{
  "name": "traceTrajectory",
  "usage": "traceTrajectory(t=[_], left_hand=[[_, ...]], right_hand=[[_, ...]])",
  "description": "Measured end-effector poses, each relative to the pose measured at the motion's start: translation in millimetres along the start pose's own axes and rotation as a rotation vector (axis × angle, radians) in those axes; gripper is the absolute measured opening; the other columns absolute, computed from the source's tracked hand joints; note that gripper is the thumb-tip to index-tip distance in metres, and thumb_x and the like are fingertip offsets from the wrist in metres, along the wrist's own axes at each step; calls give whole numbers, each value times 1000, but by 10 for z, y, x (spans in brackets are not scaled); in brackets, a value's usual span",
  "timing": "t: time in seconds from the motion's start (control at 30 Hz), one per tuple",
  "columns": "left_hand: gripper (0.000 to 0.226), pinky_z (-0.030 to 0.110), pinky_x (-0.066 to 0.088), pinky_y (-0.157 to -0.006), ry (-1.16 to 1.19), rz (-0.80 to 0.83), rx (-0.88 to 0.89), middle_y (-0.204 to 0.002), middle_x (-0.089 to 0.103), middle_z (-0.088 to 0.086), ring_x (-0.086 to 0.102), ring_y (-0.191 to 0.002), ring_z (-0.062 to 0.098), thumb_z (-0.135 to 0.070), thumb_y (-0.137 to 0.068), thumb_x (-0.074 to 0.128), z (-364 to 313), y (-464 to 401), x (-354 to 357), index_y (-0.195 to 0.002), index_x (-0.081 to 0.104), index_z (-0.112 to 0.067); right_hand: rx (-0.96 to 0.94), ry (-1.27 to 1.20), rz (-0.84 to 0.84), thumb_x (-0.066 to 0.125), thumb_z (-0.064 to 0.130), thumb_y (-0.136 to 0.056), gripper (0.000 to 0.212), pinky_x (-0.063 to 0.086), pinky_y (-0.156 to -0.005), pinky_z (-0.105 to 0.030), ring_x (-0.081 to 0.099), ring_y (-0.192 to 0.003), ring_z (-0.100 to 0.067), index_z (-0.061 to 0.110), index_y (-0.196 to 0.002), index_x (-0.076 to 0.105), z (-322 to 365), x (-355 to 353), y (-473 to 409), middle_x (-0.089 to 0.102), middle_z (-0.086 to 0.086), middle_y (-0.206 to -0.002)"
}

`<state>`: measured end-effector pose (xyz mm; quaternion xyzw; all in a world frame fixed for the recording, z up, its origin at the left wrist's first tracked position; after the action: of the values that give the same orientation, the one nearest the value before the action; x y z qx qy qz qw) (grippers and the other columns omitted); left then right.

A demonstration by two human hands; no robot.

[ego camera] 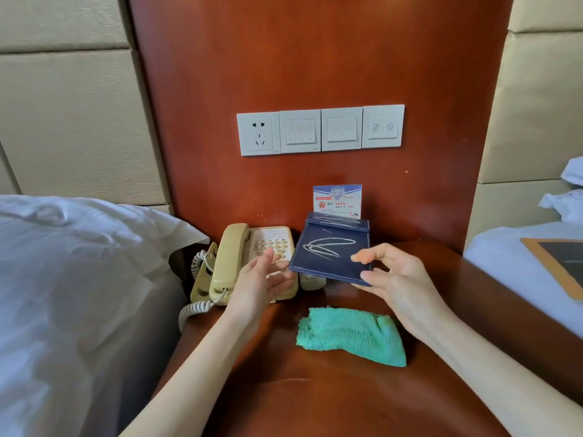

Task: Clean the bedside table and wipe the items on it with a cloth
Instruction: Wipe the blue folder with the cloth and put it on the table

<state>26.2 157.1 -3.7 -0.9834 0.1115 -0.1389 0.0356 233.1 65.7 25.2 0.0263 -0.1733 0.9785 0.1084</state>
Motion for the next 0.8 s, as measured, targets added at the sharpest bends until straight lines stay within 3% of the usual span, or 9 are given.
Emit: traceTrajectory(t=[0.13,0.2,0.3,0.47,0.57,0.63,0.73,0.8], left_hand=[[31,27,56,-63,14,35,-36,-84,76,1,73,-76,14,-39,-101,42,32,-9,22,-99,63,-16],[34,32,58,-63,49,46,-70,-87,77,0,74,-80,16,-43,-100,42,51,-12,29,-98,67,-19],[26,43,59,-78,68,-7,-74,-93,77,-1,74,-87,19,-40,-99,47,54,-28,-58,-101,67,-24],[21,41,59,-76,-25,3,20,-90,77,-3,73,-78,15,-26,-101,44,-40,-43,-81,-105,64,-22],[21,40,58,-72,-64,42,29,-84,76,-6,72,-72,13,-20,-100,42,-73,-51,-46,-105,63,-22],[22,38,58,-68,-61,64,28,-80,75,-6,71,-69,12,-17,-100,41,-89,-50,-39,-104,62,-21],[21,31,59,-62,-64,46,64,-83,75,-7,71,-71,10,-17,-101,43,-129,-32,-71,-106,63,-20],[21,31,58,-65,-59,-25,83,-90,74,-4,71,-76,11,-19,-102,43,-147,-19,-140,-112,62,-18]], right_hand=[[-52,53,117,53,-16,-84,30,50,-91,-37,62,-109,-21,12,-79,62,106,127,86,69,-2,-106],[-80,122,154,53,-16,-84,25,50,-91,-31,63,-107,-17,7,-80,60,141,195,121,70,-1,-103],[-102,180,182,53,-17,-83,25,46,-94,-27,62,-107,-11,6,-79,60,162,265,144,70,0,-101],[-115,156,181,53,-15,-86,30,49,-94,-25,57,-116,-12,13,-87,65,157,248,134,67,2,-113],[-98,142,165,53,-11,-88,30,45,-102,-46,52,-123,-18,14,-100,63,125,212,115,60,4,-125],[-95,140,138,54,-8,-89,31,46,-100,-50,54,-120,-19,17,-105,61,122,185,104,61,4,-121],[-107,193,103,54,-4,-91,34,52,-93,-42,61,-110,-16,24,-109,58,139,183,97,62,5,-115],[-149,304,89,53,-2,-91,38,56,-84,-29,66,-98,-11,30,-112,54,174,185,102,60,5,-116]])
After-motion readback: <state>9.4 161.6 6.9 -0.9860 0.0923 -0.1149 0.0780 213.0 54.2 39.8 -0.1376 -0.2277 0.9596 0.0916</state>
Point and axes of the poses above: each hand's wrist, its own y-axis away from the middle knuckle, its own x-axis out of the palm, z = x × y, the point moved 10 cm from there along -y, towards the middle knuckle
